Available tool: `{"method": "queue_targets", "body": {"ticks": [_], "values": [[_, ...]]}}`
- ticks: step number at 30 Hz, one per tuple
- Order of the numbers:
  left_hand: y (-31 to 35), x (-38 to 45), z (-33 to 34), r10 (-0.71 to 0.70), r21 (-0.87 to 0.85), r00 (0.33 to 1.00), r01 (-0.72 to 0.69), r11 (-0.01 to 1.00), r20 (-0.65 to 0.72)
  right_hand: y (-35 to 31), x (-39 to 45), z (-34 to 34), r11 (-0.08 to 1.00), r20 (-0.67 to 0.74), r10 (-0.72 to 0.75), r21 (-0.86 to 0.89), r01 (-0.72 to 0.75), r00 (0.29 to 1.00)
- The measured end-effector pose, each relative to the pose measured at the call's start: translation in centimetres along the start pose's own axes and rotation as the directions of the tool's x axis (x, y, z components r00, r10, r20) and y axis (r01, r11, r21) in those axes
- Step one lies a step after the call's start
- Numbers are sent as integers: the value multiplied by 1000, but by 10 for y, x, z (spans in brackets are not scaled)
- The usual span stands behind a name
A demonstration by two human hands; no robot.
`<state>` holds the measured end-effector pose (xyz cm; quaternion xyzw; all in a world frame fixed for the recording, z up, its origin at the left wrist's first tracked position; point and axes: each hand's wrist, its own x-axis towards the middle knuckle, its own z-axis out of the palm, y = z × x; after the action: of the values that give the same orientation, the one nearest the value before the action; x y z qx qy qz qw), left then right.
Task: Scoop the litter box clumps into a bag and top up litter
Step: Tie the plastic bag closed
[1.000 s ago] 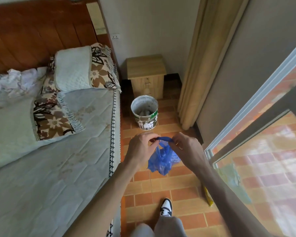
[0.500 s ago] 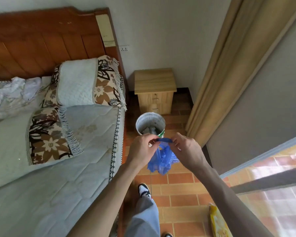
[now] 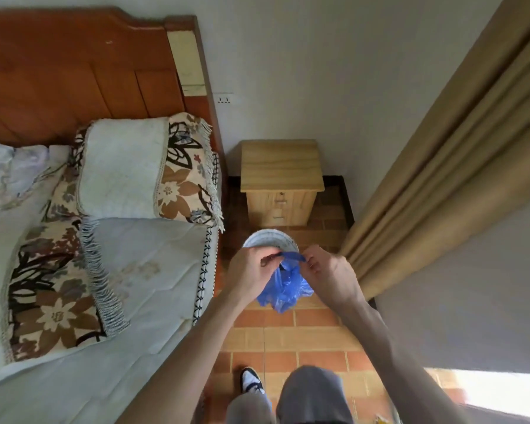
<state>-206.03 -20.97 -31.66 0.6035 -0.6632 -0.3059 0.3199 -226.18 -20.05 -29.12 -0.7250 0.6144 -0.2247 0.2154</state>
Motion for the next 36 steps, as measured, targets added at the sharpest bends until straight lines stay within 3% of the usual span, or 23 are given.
{"method": "queue_targets", "body": {"ticks": [13, 18, 24, 36], "values": [[-61, 132, 27, -157, 98, 988, 155, 983, 10, 55, 154, 59, 986, 210, 77, 130, -106, 975], [-93, 166, 45, -165, 179, 986, 163, 970, -6, 85, 192, 94, 984, 230, 15, 168, -55, 973], [-154, 195, 81, -166, 204, 985, 170, 964, -38, 127, 226, 163, 997, 225, 27, 67, -43, 974], [-339, 224, 191, -114, 237, 993, 106, 966, 21, 249, 258, 344, 998, 264, -53, 35, 46, 963]]}}
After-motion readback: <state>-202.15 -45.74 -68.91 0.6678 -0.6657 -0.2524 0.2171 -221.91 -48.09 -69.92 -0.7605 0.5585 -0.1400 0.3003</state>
